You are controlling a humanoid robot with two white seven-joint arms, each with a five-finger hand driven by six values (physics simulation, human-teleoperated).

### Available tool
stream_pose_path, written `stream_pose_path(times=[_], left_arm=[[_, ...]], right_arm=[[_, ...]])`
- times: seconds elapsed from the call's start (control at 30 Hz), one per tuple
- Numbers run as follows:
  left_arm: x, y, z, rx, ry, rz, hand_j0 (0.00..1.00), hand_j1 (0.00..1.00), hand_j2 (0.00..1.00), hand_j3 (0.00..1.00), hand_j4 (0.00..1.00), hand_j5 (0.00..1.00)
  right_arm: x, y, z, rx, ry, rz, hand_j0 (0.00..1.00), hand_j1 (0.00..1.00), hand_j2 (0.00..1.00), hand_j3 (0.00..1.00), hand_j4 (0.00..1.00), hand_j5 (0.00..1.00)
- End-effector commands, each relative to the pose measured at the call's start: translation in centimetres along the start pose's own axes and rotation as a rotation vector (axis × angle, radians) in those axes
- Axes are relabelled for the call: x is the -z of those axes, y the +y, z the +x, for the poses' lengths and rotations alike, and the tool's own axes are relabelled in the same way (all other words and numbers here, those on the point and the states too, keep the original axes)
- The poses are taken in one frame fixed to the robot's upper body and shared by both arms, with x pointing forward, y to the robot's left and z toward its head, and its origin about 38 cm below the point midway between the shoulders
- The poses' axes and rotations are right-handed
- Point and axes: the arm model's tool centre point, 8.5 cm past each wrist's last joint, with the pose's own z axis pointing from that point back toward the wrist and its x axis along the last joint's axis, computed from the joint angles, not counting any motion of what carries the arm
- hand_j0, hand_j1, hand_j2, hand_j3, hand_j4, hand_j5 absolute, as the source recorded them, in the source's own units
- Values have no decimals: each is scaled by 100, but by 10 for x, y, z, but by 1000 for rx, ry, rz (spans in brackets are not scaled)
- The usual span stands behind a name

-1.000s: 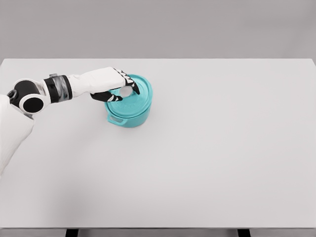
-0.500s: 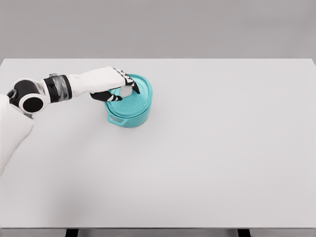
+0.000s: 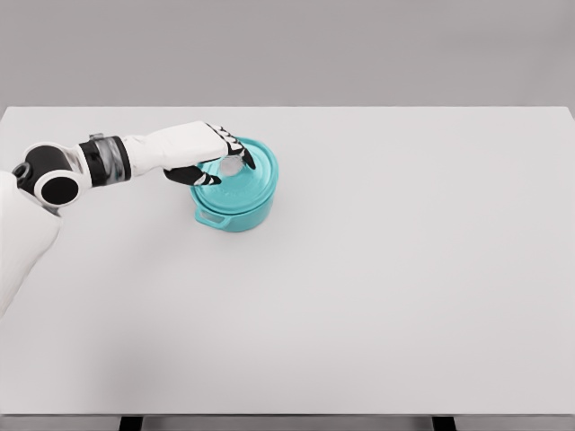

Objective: Cover the pot with left arm

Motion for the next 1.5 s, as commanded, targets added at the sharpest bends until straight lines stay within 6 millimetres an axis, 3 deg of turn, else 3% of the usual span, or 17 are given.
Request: stream_pose_path(times=[0.0,0.83,0.9,0.93,0.97,1.03,1.1,1.13,1.17,1.47], left_arm=[[0,0,0,-7,0,4,72,72,72,72,72,72],[-3,8,1,-1,-4,27,81,81,81,81,81,81],[-6,14,3,16,-8,37,89,89,89,89,89,89],[-15,21,2,38,0,47,98,98,98,98,98,98],[-26,31,1,63,13,66,100,100,100,100,100,100],[-79,43,-17,57,63,82,100,100,100,100,100,100],[-114,53,-24,82,101,68,100,100,100,100,100,100],[-141,50,-32,54,130,53,100,100,100,100,100,100],[-155,45,-36,35,146,38,100,100,100,100,100,100],[-160,42,-40,29,163,28,100,100,100,100,100,100]], right_arm=[[0,0,0,0,0,0,100,100,100,100,100,100],[0,0,0,1,0,0,100,100,100,100,100,100],[0,0,0,0,0,0,100,100,100,100,100,100],[0,0,0,0,0,0,100,100,100,100,100,100],[0,0,0,0,0,0,100,100,100,100,100,100],[0,0,0,0,0,0,100,100,100,100,100,100],[0,0,0,0,0,0,100,100,100,100,100,100],[0,0,0,0,0,0,100,100,100,100,100,100],[0,0,0,1,0,0,100,100,100,100,100,100],[0,0,0,0,0,0,100,100,100,100,100,100]])
